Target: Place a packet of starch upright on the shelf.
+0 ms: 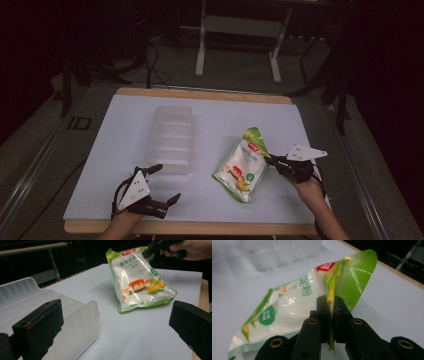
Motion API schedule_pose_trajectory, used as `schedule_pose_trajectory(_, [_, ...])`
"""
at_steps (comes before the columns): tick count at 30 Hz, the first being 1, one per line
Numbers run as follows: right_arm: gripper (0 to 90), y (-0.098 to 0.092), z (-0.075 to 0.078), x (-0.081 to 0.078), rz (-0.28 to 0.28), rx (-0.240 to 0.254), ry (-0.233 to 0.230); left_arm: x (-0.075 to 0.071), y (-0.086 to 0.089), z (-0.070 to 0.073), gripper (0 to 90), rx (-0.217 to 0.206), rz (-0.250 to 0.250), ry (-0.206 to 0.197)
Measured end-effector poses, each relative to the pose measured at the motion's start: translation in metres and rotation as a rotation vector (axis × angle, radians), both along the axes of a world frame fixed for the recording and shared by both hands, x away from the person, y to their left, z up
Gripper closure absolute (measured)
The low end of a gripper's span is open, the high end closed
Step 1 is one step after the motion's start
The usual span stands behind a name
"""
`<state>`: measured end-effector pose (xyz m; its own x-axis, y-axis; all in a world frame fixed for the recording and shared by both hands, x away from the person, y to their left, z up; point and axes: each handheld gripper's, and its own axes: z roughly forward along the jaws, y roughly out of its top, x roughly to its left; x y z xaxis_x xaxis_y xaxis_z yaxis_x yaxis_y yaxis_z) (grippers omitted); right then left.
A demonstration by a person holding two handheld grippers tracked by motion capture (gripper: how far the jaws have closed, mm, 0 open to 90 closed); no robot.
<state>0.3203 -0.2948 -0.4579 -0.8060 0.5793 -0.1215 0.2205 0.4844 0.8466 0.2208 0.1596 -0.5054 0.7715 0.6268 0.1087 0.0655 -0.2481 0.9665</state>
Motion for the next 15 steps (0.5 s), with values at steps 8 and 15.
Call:
schedule_pose_trajectory(8, [86.0,0.007,0.027,-0.014,0.102,0.049,-0.065,0.0,-0.002,0.0,0.0,-0.012,-0.013,0.02])
schedule_pose_trajectory(15, [86.1,0.009,0.046,-0.023,0.152,0.074,-0.112,-0.001,-0.008,0.003,0.0,-0.006,-0.033,0.032])
